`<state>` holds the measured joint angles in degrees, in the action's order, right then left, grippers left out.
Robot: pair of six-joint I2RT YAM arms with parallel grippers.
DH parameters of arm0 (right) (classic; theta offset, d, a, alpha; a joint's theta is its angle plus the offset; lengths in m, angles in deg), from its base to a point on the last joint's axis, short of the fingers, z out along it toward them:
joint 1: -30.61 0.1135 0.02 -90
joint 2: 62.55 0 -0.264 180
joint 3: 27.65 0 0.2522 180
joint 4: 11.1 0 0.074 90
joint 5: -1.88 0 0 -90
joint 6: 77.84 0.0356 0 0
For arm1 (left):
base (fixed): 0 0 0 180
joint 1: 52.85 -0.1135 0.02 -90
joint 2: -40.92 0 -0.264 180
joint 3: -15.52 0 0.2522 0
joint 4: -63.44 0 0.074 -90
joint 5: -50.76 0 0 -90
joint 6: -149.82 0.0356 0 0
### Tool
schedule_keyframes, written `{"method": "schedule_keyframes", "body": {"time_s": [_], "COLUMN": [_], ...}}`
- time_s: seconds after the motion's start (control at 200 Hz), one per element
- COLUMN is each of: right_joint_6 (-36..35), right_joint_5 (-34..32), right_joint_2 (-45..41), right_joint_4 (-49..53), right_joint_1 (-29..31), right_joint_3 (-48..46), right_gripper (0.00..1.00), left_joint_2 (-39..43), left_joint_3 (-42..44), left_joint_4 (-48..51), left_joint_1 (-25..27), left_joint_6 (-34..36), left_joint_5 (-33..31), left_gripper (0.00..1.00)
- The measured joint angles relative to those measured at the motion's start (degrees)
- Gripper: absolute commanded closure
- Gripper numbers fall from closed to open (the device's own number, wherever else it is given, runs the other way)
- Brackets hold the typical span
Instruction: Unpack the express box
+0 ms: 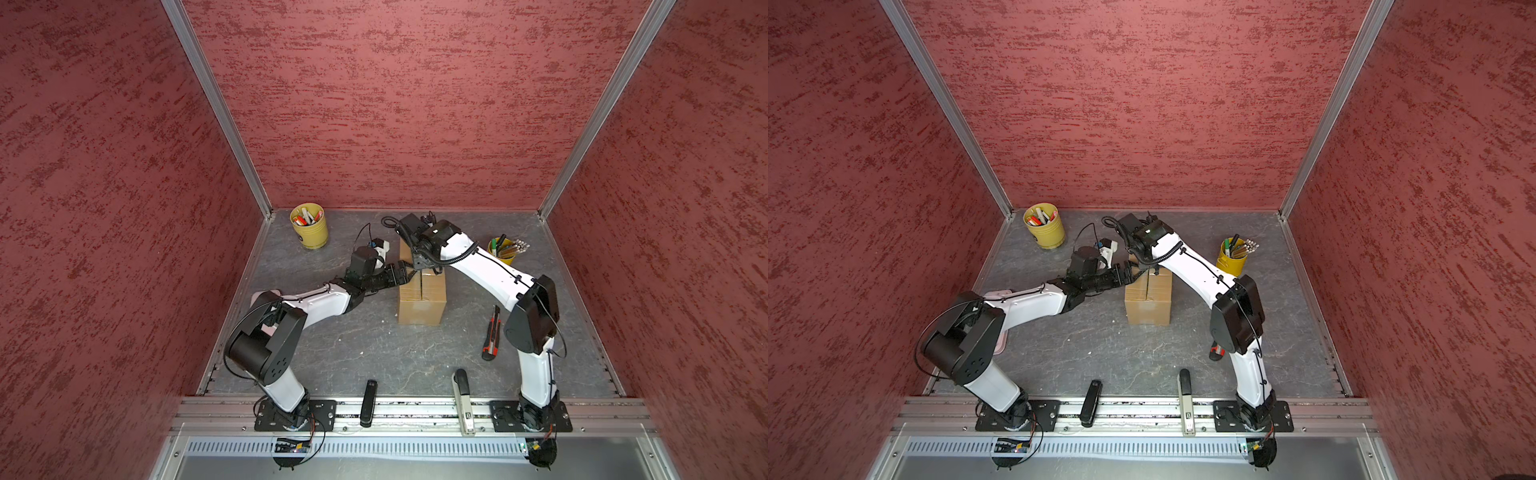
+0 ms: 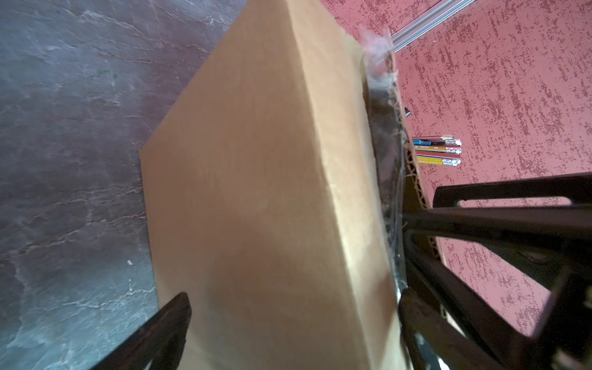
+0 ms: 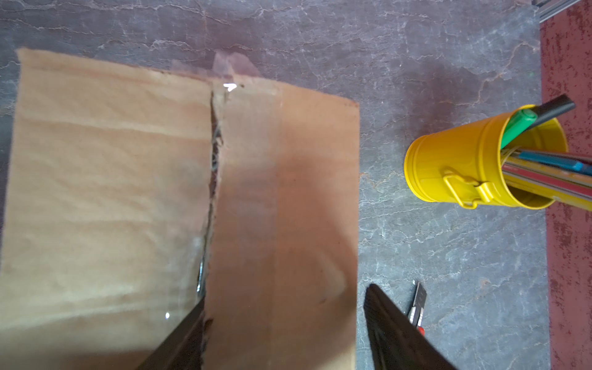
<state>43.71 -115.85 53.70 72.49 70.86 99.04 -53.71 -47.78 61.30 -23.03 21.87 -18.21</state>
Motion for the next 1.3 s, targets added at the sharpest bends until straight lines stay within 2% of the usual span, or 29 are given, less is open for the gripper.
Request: {"method": "schedule_keyframes", "body": {"time_s": [0.246, 0.842, 1.117, 1.298], "right_joint_6": [-0.5, -0.5, -0.9, -1.9], "right_joint_5": [-0.6, -0.9, -0.2, 8.0], "right_joint_2": [1.6, 3.2, 0.3, -7.8], "right_joint_4": [3.7, 3.5, -3.3, -15.4], "right_joint_1": [0.0, -0.1, -0.5, -3.4], "right_joint_3": [3.9, 4.1, -3.4, -15.3], "right_gripper": [0.32, 0.32, 0.29, 0.27], "left_joint_2": [-0.4, -0.4, 0.8, 6.8], "left_joint_3": [0.0, 0.7, 1.1, 0.6], "left_joint_4": [-0.9, -1.7, 0.1, 8.8], "left_joint_1": [0.1, 0.1, -0.1, -0.8], "left_joint_6": [-0.2, -0.9, -1.2, -0.1], "left_joint_5": [-0.1, -0.3, -0.5, -1.9], "left_gripper": [0.00, 0.00, 0.00, 0.00]}}
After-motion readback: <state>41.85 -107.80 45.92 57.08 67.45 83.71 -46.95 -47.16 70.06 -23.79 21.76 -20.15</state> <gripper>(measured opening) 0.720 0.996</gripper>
